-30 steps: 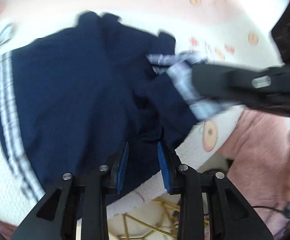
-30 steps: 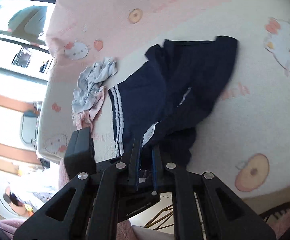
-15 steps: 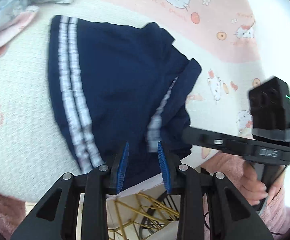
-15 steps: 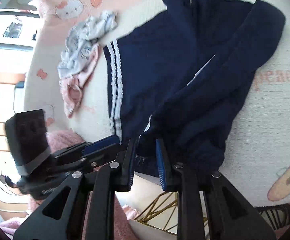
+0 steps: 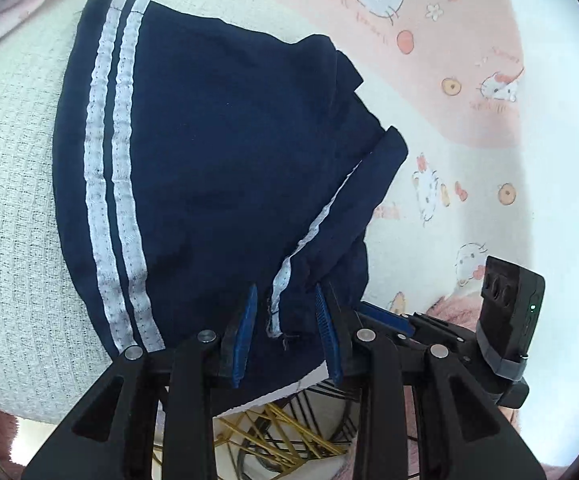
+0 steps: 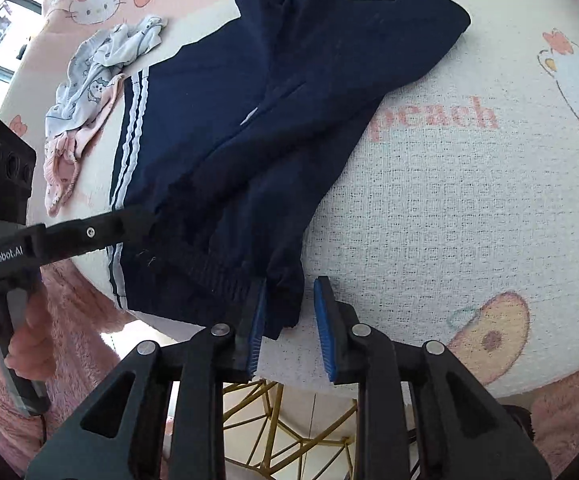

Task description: Fold clothes

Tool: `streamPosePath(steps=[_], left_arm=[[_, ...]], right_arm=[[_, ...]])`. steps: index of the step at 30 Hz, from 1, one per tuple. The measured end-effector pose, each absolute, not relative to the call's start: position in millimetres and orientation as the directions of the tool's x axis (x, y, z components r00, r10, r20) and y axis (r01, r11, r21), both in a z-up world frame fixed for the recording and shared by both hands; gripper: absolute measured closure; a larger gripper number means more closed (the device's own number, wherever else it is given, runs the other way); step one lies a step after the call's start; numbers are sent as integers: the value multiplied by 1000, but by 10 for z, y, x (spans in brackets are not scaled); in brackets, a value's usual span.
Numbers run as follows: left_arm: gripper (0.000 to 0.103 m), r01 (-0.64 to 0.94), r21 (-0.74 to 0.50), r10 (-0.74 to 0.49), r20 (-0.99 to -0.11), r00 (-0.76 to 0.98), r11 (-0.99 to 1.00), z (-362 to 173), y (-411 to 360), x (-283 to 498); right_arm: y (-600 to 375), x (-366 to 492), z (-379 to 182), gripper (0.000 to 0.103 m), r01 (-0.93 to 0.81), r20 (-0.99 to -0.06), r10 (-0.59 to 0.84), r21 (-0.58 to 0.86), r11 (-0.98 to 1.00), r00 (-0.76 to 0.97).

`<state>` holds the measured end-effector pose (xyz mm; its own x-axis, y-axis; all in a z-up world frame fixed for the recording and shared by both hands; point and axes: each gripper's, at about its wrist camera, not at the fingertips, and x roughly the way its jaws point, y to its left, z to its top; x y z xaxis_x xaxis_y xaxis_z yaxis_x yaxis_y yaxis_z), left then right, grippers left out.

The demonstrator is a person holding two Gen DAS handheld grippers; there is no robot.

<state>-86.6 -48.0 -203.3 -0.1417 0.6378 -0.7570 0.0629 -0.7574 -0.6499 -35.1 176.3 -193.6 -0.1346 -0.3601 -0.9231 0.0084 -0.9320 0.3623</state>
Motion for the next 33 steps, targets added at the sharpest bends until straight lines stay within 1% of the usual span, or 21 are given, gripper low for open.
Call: streamPosePath(steps=[2,5,6,7,12,13,16,19,22,25,26,29,31,33], left_arm=[[71,36,-638,631,-767,-112,-769,-2135,-311,-993],[72,14,-581,579,-813,-60,-814,-2221,-171,-993],[92,17,-548,547,-835,-55,-836,-2243,-148,-991],[94,18,-518,516,-855,-54,-855,-2258,-126,-989],[94,5,-494,485,-855,-181,-869,-1838,-235,-908],[94,11,-488,475,-855,-209,-873,-1748,-290,-866],[94,49,-447,419,-867,-272,-893,-1579,-469,-731],[94,122,-454,404,-865,-297,-882,-1613,-576,-644],[94,175,-437,386,-884,-264,-882,-1768,-696,-477],[94,235,-439,383,-890,-247,-867,-1848,-753,-364],[94,250,-444,389,-889,-243,-860,-1873,-769,-334],[94,236,-384,336,-916,-221,-892,-1925,-724,-293],[94,242,-380,341,-921,-189,-893,-1980,-676,-312],[92,247,-375,345,-925,-158,-894,-2034,-628,-331]], right_arm=[[1824,-348,-1891,79,-2,-918,-359,365,-931,-166],[1877,-345,-1846,79,-26,-897,-391,405,-914,-204],[1884,-344,-1843,79,-34,-894,-396,412,-911,-209],[1875,-345,-1846,79,-42,-894,-395,412,-910,-212],[1794,-390,-1765,78,-70,-891,-384,411,-909,-241],[1772,-410,-1721,77,-65,-885,-391,419,-906,-252],[1600,-472,-1643,76,-5,-876,-409,424,-905,-255],[1325,-516,-1638,76,72,-884,-405,400,-914,-232],[1082,-531,-1702,76,129,-896,-394,375,-918,-203],[1017,-505,-1859,77,147,-923,-348,326,-934,-162],[1030,-497,-1871,79,144,-925,-343,322,-936,-165],[1140,-477,-1816,79,120,-912,-358,340,-933,-199],[1162,-472,-1803,79,124,-924,-309,288,-950,-225],[1153,-470,-1857,79,145,-948,-225,196,-970,-226]])
